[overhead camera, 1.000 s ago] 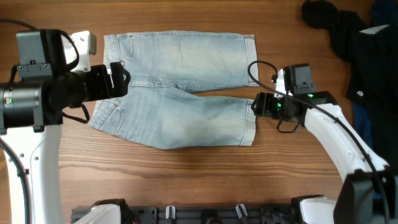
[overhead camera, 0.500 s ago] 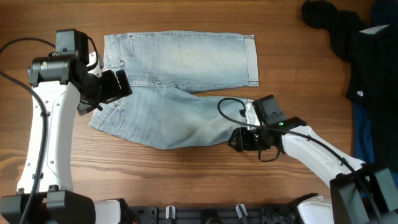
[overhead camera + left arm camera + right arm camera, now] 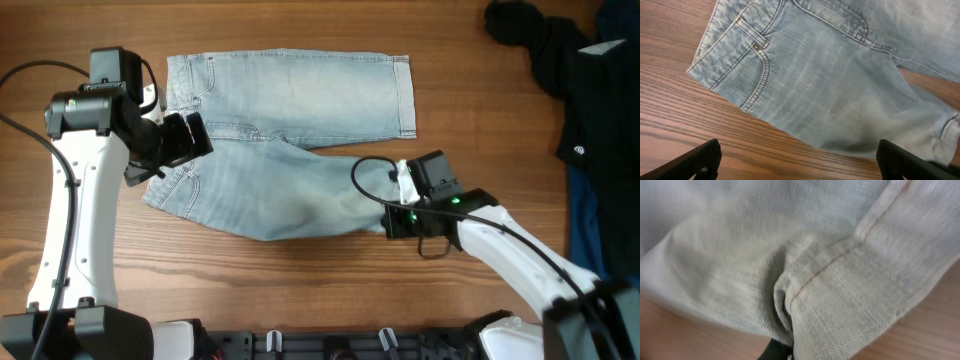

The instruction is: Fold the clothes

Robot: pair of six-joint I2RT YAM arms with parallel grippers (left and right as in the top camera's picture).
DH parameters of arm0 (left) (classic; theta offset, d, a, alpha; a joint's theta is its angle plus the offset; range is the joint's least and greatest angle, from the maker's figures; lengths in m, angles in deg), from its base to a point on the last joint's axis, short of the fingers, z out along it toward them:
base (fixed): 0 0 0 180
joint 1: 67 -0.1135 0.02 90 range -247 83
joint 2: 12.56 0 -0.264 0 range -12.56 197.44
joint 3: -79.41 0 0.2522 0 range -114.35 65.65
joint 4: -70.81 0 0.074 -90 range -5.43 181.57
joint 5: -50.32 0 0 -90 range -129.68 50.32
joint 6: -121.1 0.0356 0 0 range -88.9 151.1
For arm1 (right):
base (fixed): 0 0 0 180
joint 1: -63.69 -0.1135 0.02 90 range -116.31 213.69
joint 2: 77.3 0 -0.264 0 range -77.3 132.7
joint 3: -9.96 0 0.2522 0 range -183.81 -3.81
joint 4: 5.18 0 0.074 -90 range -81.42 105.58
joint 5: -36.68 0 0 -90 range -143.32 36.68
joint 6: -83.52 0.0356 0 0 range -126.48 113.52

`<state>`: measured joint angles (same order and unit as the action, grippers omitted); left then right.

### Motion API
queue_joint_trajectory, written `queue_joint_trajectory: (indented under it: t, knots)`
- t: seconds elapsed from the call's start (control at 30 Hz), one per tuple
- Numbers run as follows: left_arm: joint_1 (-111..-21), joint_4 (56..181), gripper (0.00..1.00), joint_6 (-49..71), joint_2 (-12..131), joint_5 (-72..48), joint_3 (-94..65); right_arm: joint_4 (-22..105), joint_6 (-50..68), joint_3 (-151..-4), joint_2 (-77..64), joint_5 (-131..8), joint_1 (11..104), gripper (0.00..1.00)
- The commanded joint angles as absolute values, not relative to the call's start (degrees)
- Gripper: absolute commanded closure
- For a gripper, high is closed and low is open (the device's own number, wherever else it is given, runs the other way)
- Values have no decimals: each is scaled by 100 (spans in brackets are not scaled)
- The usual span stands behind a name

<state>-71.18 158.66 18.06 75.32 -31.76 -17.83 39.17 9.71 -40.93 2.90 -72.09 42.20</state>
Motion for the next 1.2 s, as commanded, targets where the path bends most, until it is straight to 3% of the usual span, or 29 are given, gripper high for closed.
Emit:
queue_joint_trajectory:
  t: [0.0,0.07,0.2,0.23,0.27,0.3,0.33,0.43,0.5,0.6,0.73,0.87,0.93,1.1,1.17]
  knots:
    - [-7140,15807,0,1736,7521,-3226,-1759,6111,901,-5358,-905,-7823,4215,96]
    - [-7140,15700,0,1734,7521,-3226,-1759,7128,1202,-6003,-1259,-7604,4215,96]
    - [-7140,15647,0,1736,7521,-3229,-1759,7517,1478,-5883,-1205,-7373,4215,96]
    - [-7140,15647,0,1736,7521,-3231,-1759,7532,1613,-5695,-1028,-7156,4215,74]
    - [-7140,15647,0,1738,7521,-3231,-1759,7513,1644,-5601,-909,-7067,4215,68]
    - [-7140,15651,0,1740,7521,-3233,-1759,7473,1672,-5511,-791,-6988,4215,54]
    - [-7140,15662,0,1810,7521,-3231,-1759,7456,1852,-5417,-632,-6800,4215,33]
    - [-7140,15864,0,1882,7521,-3233,-1752,6846,2092,-5153,-136,-6490,4218,13]
    - [-7158,15951,0,1858,7521,-3233,-1626,6164,2219,-5013,105,-6369,4261,10]
    - [-7577,15927,0,1526,7521,-3264,-856,5314,1880,-5013,347,-6208,4480,13]
    - [-7846,14836,0,1515,7521,-2429,842,5795,1769,-5020,347,-6028,4613,12]
    - [-7921,13562,1,1211,7521,-2437,1841,5766,1847,-5017,349,-6035,4950,8]
    - [-7951,13024,14,1100,7521,-2606,2107,5836,1902,-5017,349,-6140,5164,8]
    - [-8025,12635,95,866,7521,-3554,2263,6203,1856,-4954,349,-6275,5208,6]
    - [-8244,12701,96,540,7521,-3609,2263,5465,1753,-4729,349,-6415,5210,5]
